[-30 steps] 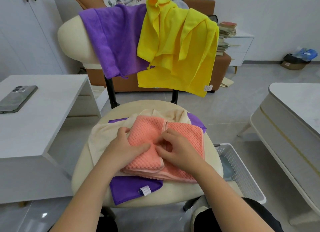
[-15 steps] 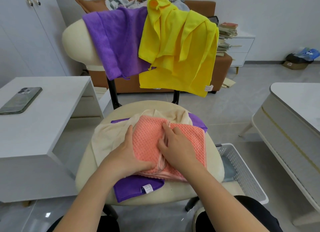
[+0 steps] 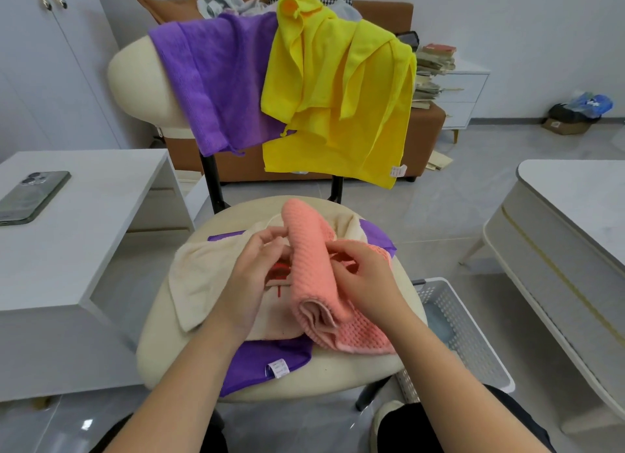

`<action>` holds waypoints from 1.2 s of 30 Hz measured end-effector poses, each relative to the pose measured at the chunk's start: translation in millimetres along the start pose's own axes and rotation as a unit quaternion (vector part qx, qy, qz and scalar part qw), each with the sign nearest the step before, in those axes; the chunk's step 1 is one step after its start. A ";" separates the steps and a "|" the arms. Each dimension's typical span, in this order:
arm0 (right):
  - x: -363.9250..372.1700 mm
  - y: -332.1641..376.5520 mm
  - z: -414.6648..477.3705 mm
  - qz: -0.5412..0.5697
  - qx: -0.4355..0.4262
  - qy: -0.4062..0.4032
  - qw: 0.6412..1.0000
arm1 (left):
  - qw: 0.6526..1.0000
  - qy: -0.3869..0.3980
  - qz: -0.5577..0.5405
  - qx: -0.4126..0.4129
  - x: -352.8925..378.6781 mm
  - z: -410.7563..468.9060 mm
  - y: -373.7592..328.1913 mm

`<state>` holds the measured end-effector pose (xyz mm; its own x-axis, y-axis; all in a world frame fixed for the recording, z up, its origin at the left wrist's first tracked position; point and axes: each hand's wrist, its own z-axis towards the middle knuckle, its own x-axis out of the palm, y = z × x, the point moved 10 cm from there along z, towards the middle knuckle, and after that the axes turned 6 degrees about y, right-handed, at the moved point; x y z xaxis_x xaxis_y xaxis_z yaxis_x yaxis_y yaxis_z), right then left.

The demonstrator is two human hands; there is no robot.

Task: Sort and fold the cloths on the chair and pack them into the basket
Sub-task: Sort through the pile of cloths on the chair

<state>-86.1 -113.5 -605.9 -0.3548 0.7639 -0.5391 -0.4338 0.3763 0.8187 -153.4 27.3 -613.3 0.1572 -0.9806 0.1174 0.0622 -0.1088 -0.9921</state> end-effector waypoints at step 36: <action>-1.4 -6.7 -13.9 0.270 0.073 0.124 0.952 | 0.997 -0.030 0.002 0.069 15.5 8.7 -9.3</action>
<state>-94.2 -124.4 -613.4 -0.6860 0.7261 -0.0469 -0.0185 0.0471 0.9987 -142.9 14.5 -601.8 0.2162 -0.9689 0.1203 0.1966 -0.0775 -0.9774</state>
